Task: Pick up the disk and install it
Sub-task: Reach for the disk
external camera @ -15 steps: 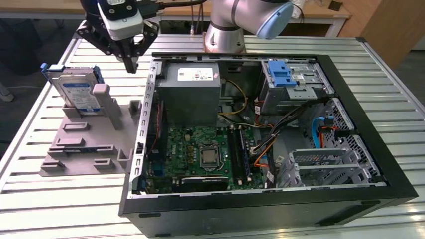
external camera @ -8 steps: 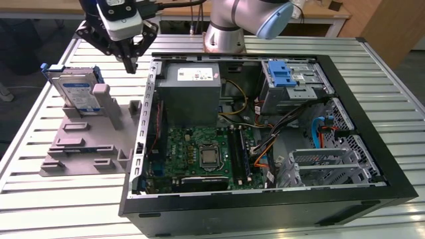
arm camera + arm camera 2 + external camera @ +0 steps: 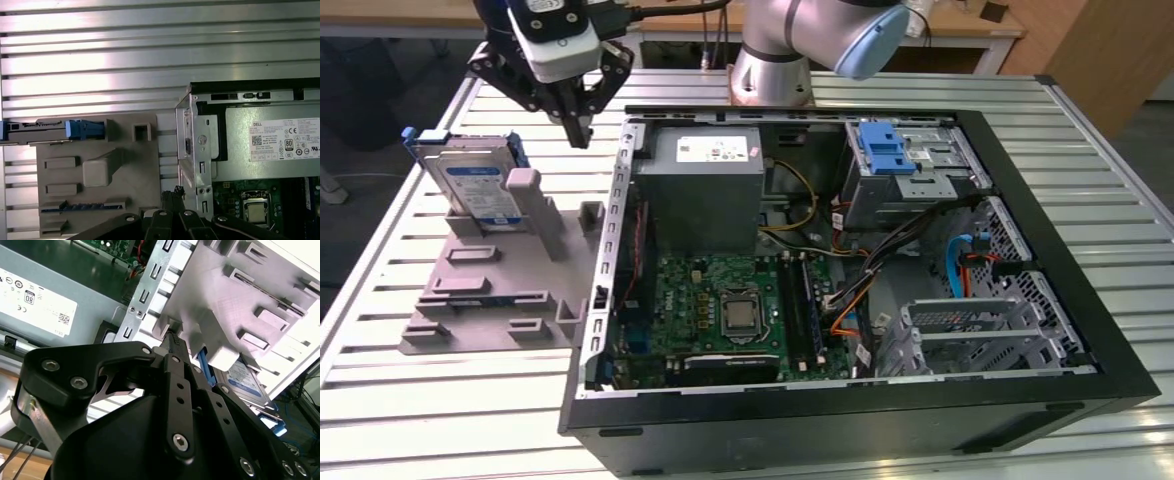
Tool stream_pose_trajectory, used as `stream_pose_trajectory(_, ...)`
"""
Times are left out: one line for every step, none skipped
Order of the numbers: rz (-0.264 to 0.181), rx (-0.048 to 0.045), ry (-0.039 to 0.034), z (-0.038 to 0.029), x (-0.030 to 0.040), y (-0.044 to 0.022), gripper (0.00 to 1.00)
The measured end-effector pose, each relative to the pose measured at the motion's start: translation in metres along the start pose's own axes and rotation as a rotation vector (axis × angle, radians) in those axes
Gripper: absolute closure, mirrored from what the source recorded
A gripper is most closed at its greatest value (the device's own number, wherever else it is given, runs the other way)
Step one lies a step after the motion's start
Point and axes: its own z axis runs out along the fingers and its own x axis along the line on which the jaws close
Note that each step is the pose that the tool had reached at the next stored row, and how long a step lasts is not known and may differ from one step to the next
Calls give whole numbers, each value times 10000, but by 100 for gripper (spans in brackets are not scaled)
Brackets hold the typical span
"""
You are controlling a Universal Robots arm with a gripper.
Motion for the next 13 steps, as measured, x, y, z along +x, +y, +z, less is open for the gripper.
stream_pose_trajectory(0, -1, -1, 1, 15, 5, 89)
stream_pose_trajectory(0, 0, -1, 2, 29, 17, 89)
stream_pose_trajectory(0, 0, 0, 3, 44, 33, 89)
stream_pose_trajectory(-1, 0, -1, 5, 60, 51, 89)
stream_pose_trajectory(0, -1, -1, 6, 74, 70, 89)
stream_pose_trajectory(0, 0, -1, 8, 88, 89, 89)
stream_pose_trajectory(1, 0, 0, 9, 102, 107, 89)
stream_pose_trajectory(1, 0, 0, 11, 115, 121, 89)
stream_pose_trajectory(0, 0, -1, 13, 129, 133, 89)
stream_pose_trajectory(0, -1, -1, 15, 143, 140, 89)
stream_pose_trajectory(0, 0, -1, 17, 159, 146, 89)
stream_pose_trajectory(-1, 0, 0, 19, 176, 151, 89)
stream_pose_trajectory(-1, 0, 0, 22, 191, 154, 89)
